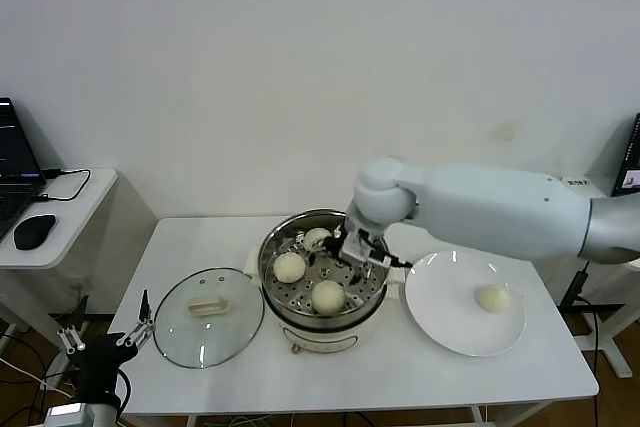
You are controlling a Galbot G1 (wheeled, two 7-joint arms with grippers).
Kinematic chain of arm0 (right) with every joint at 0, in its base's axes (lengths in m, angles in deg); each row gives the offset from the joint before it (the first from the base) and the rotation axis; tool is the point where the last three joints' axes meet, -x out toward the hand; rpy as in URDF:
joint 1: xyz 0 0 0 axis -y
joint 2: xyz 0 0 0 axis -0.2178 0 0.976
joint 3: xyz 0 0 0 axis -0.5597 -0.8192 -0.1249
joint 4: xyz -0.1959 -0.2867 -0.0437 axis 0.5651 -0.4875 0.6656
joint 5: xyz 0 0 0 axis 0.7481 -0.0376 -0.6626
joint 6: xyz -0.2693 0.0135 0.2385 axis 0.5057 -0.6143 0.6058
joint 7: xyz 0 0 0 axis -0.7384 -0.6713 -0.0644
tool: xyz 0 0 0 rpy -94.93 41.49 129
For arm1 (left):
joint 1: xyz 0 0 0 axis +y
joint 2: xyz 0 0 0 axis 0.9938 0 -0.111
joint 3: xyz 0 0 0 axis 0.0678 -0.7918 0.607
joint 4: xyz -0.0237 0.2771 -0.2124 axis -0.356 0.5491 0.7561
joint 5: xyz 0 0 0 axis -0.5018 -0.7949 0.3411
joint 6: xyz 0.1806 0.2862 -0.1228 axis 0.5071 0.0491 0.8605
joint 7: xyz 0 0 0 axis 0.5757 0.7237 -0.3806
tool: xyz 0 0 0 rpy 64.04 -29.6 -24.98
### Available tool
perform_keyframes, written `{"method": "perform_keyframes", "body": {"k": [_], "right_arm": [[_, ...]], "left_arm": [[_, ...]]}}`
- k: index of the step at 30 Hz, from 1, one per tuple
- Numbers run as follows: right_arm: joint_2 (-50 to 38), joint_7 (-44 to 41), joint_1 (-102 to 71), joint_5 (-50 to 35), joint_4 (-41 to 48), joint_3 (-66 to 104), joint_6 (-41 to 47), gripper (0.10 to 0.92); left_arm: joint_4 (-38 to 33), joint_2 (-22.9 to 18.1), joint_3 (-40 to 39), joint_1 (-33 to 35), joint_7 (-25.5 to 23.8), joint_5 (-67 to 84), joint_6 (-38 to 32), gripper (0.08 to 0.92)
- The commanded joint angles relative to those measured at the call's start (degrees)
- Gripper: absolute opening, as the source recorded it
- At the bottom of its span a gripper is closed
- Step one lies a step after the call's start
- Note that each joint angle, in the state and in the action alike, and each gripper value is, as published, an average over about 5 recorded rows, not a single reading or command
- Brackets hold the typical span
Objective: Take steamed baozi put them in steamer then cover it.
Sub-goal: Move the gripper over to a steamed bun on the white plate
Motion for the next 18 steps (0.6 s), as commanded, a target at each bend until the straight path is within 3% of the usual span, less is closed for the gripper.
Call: {"method": "perform_keyframes", "body": {"k": [1,8,18], "right_arm": [[-7.9,-3.2,3.3,-7.0,0.1,6.5,11.1,0.823],[-19.9,-5.8,1.7,-7.7,-2.0,9.6,26.7,0.823],[-33.8,-8.1,-13.1,0.3,0.6,17.6,20.8,0.823]], "left_arm": [[0.1,0.6,-0.1,-0.1,-0.1,0.0,0.0,0.823],[0.1,1.5,-0.3,-0.4,-0.2,0.1,0.0,0.823],[1.0,2.2,-2.0,-1.7,-0.2,0.0,0.1,0.823]]}}
